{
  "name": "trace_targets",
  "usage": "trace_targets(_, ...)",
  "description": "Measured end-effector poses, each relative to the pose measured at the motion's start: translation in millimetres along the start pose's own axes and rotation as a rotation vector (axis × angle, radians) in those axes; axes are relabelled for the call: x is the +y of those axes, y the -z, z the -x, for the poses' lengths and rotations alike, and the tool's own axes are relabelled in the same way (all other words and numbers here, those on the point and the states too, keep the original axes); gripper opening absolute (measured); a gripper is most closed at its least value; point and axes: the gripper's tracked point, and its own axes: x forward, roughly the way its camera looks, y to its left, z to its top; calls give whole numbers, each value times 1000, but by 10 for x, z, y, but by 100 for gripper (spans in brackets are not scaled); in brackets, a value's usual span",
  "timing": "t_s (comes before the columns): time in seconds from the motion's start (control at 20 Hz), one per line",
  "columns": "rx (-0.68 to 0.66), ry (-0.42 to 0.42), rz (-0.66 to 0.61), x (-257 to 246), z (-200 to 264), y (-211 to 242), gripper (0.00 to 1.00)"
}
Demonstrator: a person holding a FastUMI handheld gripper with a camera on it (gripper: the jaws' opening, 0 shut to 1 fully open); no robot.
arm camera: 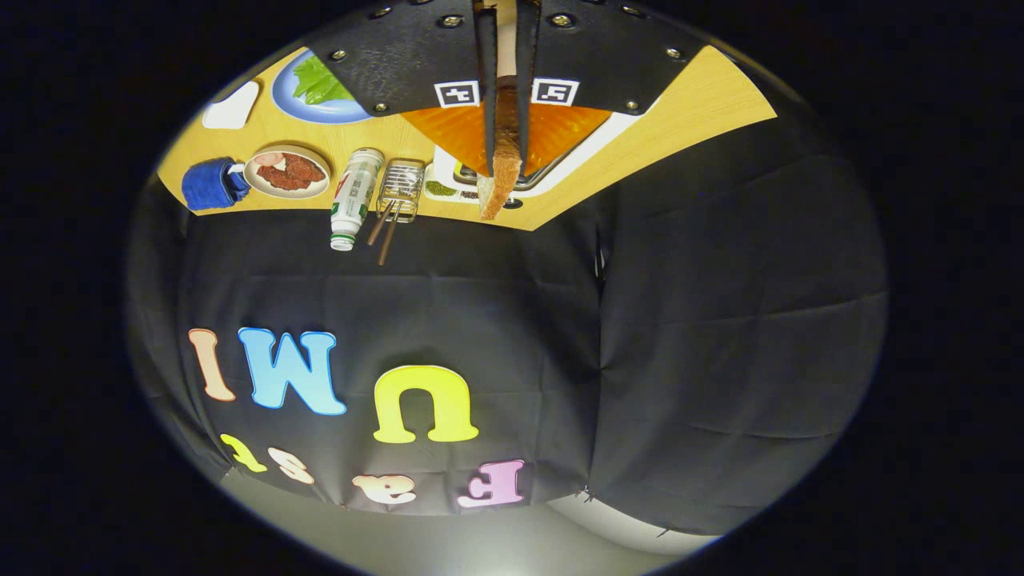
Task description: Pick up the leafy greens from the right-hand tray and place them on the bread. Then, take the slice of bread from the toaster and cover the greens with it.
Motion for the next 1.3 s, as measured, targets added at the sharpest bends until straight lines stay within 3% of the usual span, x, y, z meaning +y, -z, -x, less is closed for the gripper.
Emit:
trace_targets(0.4, -62, -50, -47, -113, 306, -469, 9)
trace_targets(0.55, -78, -33, -41, -278, 417, -535, 10)
trace_targets(1.3, 0, 132, -28, -1362, 674, 89, 9)
